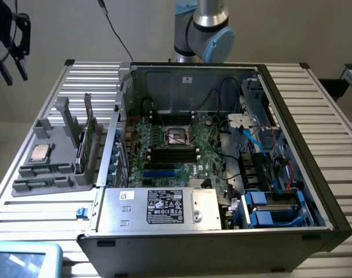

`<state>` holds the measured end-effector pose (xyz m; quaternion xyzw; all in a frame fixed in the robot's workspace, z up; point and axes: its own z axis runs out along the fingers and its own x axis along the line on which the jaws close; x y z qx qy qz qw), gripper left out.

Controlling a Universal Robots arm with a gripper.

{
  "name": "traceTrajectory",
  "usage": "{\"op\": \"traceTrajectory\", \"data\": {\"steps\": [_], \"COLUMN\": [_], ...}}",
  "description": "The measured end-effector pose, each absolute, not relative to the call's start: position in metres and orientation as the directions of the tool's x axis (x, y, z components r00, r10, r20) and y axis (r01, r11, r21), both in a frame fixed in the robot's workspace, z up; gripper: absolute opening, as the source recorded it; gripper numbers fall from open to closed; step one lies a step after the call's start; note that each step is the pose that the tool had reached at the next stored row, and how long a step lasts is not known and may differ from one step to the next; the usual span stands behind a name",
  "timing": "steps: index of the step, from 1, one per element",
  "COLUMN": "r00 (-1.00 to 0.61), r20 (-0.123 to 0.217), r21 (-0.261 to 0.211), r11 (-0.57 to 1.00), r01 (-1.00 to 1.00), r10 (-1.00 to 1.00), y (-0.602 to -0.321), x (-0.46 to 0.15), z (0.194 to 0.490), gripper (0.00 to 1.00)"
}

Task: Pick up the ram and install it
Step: 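Reach for the ram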

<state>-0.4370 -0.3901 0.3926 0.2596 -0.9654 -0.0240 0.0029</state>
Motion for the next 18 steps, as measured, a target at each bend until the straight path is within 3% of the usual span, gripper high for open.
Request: {"op": "traceTrajectory", "data": {"steps": [18], "r00": [-0.658], "r20": [-0.007], "r21": [0.048], "r11": [0.657], "r01": [-0.752], "r10": [-0.753], "y": [-0.3901], "x": [-0.4373], "z": [0.3927], "gripper": [0.35]}}
